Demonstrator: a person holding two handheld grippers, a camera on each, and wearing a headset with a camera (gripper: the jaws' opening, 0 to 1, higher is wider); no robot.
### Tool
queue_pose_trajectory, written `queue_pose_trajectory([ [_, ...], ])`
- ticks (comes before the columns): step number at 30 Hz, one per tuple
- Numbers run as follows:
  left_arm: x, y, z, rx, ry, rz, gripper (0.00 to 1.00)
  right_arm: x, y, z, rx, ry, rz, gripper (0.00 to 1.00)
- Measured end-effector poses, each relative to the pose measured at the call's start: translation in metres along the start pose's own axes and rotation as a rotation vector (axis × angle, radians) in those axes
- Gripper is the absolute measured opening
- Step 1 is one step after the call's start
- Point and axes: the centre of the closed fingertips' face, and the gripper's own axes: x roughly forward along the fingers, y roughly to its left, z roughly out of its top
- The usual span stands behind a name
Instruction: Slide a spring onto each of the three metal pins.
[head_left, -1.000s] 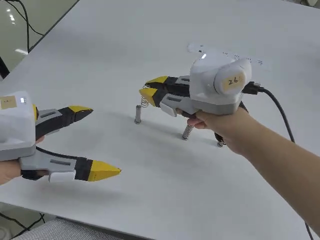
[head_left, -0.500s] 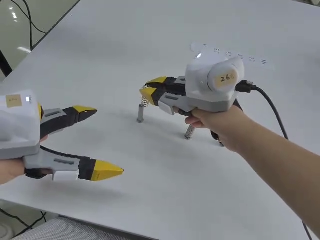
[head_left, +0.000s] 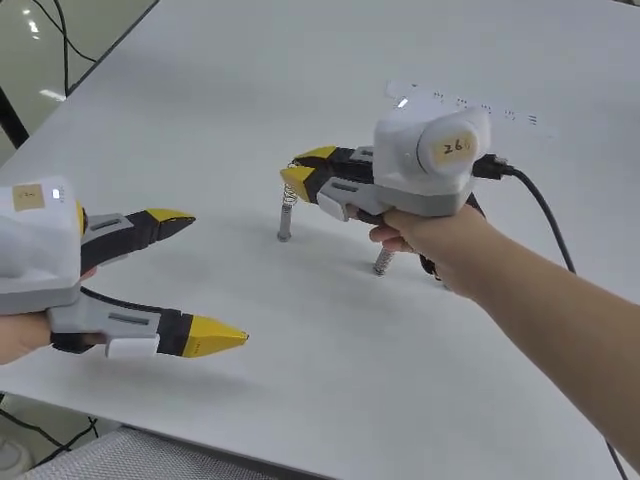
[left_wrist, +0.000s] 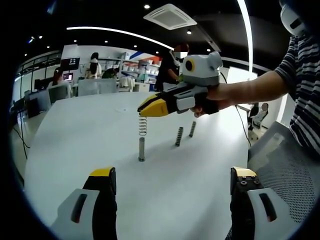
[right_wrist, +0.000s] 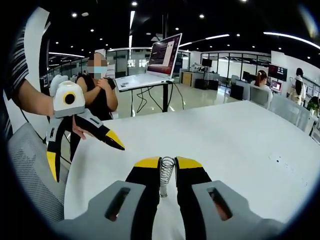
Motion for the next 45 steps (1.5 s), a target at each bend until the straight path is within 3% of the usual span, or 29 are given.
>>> queue_pose_trajectory([
  [16,-0.003,0.003,-0.004,-0.007,0.008,0.009,0.92,0.006,0.002,-0.006,0.041,-0.002,0.006,0.13],
  [35,-0.003,0.002,-0.003,-0.011,0.004,0.01,0.92,0.006,0.002,-0.012,0.023,0.016,0.009,0.13],
  [45,-0.003,0.002,-0.004,-0.014,0.006,0.012,0.92,0.013,0.007,-0.03,-0.004,0.085,0.018,0.13],
])
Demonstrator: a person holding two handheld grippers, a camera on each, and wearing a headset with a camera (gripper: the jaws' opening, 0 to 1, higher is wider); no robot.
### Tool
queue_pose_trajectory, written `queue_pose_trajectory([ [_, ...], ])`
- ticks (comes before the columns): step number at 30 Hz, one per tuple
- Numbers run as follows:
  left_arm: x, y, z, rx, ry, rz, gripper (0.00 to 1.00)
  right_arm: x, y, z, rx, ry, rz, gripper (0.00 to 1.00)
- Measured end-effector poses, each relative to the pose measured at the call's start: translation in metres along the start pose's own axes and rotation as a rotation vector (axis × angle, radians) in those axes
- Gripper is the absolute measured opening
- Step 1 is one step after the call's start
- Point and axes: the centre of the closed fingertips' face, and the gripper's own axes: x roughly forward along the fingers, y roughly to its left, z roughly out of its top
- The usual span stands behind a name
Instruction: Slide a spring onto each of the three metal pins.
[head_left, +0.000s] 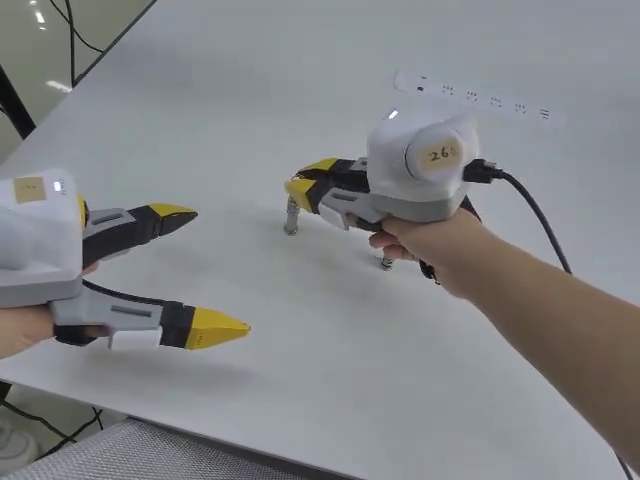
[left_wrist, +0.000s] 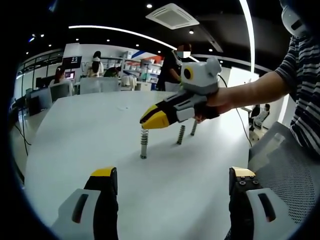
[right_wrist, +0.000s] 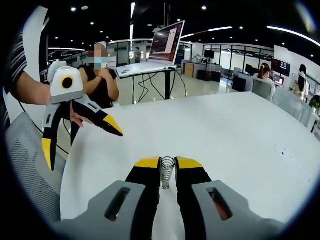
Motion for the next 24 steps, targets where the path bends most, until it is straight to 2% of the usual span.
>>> queue_pose_trajectory([
  [9,0.001,0.0,0.001,-0.002,-0.003,0.0,0.91,0.007,0.002,-0.019,-0.028,0.069,0.006,0.13],
  [19,0.001,-0.002,0.001,0.001,0.004,-0.004,0.92,0.008,0.005,-0.037,-0.017,0.118,0.022,0.13],
  [24,0.002,-0.002,0.002,0.001,0.003,-0.004,0.92,0.008,0.004,-0.038,-0.019,0.113,0.025,0.13],
])
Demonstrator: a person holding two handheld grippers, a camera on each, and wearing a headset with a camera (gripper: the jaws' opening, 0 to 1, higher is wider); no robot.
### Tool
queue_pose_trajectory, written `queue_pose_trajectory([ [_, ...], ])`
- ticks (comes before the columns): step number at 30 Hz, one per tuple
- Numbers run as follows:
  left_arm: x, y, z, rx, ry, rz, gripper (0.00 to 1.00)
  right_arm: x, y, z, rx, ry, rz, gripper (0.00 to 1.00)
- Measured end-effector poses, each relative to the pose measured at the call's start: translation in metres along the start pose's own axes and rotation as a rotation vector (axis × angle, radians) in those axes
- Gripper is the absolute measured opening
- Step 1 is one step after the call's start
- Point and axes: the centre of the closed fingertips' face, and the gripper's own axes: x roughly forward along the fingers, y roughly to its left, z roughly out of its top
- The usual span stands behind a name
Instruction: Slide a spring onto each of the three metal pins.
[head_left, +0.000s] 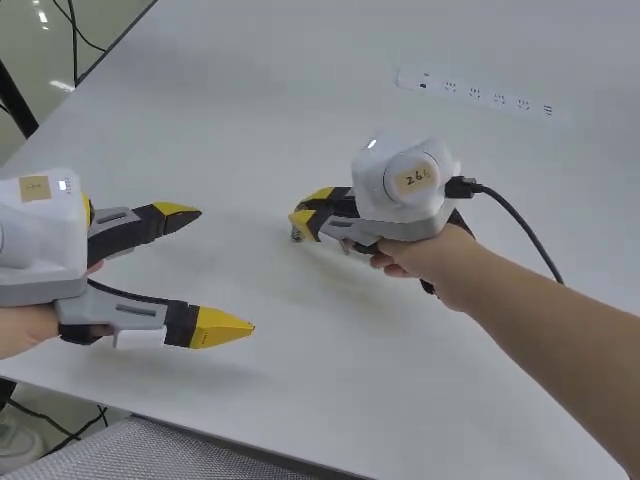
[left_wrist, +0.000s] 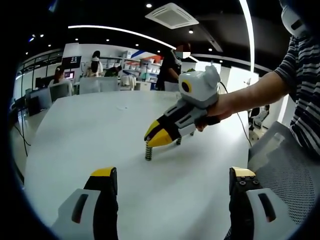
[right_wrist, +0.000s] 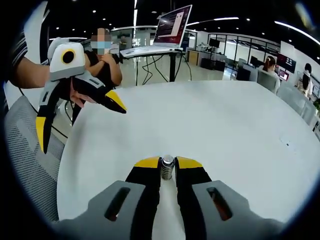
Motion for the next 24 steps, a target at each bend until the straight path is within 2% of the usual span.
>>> queue_pose_trajectory([
  [12,0.0014,-0.0014,-0.0008,-0.003,0.007,-0.007,0.92,0.0007,0.0007,0.0012,-0.004,0.009,0.004,0.13],
  [16,-0.0003,-0.001,-0.001,0.0,0.009,-0.008,0.92,0.0015,0.0029,0.0016,0.022,0.01,0.015,0.13],
  [18,-0.0008,-0.0002,-0.0013,0.0,0.01,-0.005,0.92,0.0016,0.0062,0.0013,0.047,0.012,0.028,0.16],
  [24,0.0,-0.0016,-0.0009,0.001,0.009,-0.008,0.92,0.0016,0.0049,0.0027,0.041,0.009,0.017,0.21],
])
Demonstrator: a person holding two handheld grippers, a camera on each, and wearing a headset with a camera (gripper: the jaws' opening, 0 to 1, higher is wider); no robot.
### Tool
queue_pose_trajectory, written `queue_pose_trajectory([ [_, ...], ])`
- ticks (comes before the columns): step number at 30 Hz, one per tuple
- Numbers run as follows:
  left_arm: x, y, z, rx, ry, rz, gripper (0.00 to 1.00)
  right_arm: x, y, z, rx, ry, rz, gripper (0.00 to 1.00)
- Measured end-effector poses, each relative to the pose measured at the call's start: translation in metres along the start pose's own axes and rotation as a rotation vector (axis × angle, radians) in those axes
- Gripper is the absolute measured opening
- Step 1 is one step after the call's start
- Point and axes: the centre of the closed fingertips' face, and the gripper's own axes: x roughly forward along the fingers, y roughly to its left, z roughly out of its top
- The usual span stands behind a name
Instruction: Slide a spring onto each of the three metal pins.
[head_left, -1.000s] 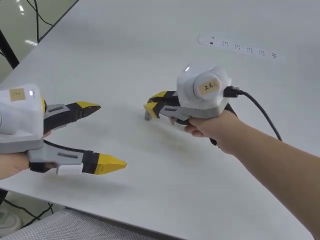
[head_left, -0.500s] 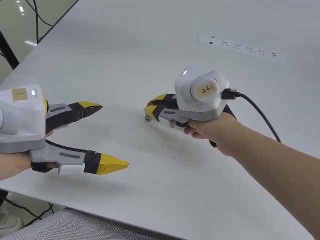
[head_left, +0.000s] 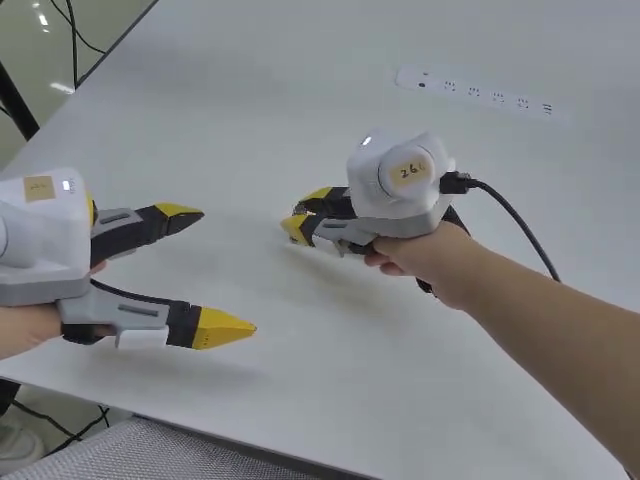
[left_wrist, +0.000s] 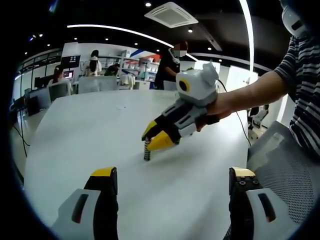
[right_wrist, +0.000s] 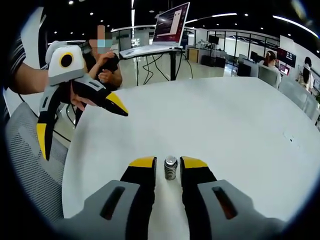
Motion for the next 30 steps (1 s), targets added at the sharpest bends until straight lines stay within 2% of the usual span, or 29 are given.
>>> queue_pose_trajectory([
  [7,0.003,-0.002,0.004,0.004,-0.003,-0.005,0.93,-0.008,-0.005,0.009,0.032,-0.034,-0.023,0.27],
  [12,0.008,-0.002,0.011,0.018,-0.008,-0.01,0.93,-0.019,-0.007,0.013,0.044,-0.054,-0.035,0.3],
  [22,0.017,-0.003,0.023,0.043,-0.014,-0.016,0.94,-0.045,-0.001,0.014,0.011,-0.077,-0.044,0.36],
  [30,0.021,-0.006,0.03,0.062,-0.015,-0.025,0.95,-0.065,0.008,0.015,0.041,-0.122,-0.053,0.48],
])
